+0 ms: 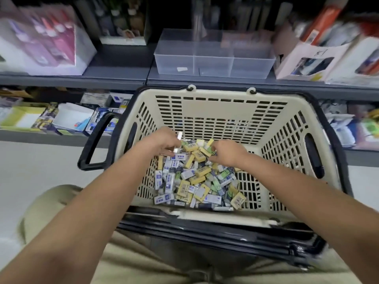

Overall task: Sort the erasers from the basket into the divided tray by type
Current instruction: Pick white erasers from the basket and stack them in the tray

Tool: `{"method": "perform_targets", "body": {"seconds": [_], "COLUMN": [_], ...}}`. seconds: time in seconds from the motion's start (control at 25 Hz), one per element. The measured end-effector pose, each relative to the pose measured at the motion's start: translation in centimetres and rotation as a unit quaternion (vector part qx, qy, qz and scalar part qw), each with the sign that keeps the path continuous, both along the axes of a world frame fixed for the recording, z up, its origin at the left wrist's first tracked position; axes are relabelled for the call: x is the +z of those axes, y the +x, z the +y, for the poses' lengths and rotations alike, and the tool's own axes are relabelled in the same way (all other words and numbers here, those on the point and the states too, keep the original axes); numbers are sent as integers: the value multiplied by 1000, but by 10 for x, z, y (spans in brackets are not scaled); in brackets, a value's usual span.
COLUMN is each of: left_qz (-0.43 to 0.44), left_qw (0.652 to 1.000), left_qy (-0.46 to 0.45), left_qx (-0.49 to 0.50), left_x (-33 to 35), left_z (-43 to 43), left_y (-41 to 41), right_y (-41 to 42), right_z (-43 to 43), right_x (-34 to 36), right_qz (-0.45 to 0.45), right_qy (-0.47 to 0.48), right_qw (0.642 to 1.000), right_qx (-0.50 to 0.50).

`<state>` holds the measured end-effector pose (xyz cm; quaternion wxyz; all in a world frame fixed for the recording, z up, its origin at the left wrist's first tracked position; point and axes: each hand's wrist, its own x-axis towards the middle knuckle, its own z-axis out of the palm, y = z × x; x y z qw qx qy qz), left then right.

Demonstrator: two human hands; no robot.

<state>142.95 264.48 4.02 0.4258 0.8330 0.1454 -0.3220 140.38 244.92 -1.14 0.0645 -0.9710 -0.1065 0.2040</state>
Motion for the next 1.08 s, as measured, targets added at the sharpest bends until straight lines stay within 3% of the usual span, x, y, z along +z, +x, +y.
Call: {"method": "perform_targets", "body": {"seconds": [0.32, 0.52, 0.76, 1.08], "left_qz": [-47, -66, -107, -37], "left_qw": [990, 987, 987, 970], "left_qy": [-77, -69, -32, -107], "left_qx": [112, 132, 118, 217], "left_x": [16, 4, -9, -12], "left_z": [26, 27, 26, 21], "left_y": [-16, -18, -4, 2], "right_y": [-1, 8, 29, 21], "right_z": [39, 53, 94, 90], "right_x": [11, 0, -34, -52], "right_qz": [21, -3, -46, -76], "right_qy": [65, 79, 11, -6], "right_qw": [998, 997, 995, 991], "right_qx": [4, 22, 86, 109]}}
